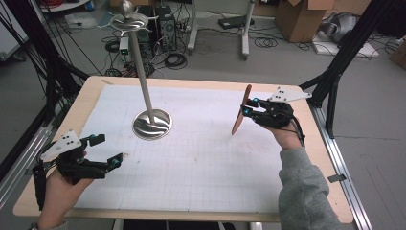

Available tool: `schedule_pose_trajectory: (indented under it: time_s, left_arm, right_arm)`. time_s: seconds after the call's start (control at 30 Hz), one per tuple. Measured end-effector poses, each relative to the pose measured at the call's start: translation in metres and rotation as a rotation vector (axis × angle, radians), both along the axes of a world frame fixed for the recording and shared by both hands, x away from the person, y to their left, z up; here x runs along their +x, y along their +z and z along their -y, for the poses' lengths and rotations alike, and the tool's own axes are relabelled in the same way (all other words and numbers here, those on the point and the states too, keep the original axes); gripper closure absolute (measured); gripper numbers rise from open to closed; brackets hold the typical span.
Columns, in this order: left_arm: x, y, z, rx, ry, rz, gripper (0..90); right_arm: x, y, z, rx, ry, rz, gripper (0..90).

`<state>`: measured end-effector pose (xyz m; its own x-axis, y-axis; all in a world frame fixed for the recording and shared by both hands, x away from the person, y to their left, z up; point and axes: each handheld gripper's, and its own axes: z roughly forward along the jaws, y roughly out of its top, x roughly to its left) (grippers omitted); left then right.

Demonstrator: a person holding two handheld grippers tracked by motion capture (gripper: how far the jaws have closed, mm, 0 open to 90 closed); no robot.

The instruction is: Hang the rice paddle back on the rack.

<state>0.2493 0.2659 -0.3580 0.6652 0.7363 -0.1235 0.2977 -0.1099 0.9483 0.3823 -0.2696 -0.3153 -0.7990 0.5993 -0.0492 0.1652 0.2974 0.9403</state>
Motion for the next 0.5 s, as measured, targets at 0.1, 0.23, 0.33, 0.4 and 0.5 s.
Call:
schedule_pose_trajectory:
  time_s: [0.1,0.23,0.33,0.4,0.5]
  left_arm:
    - [0.0,0.001,0.0,-0.002,0.003,0.003,2.4]
    - [-0.001,0.0,-0.001,-0.003,0.009,0.003,2.4]
    - [-0.002,0.0,-0.001,0.001,0.011,0.004,2.4]
    - [-0.002,0.0,-0.001,-0.005,0.013,0.001,2.4]
    - [-0.002,0.001,-0.001,-0.015,0.009,-0.006,2.4]
  right_arm:
    - [0.0,0.003,-0.007,-0.004,0.009,0.001,64.6]
    - [0.002,0.009,-0.015,-0.002,0.007,0.009,64.6]
    - [0.003,0.012,-0.02,-0.003,0.006,0.008,64.5]
    - [0.004,0.014,-0.024,0.007,0.012,0.009,64.6]
    - [0.005,0.017,-0.03,0.008,0.015,0.014,64.6]
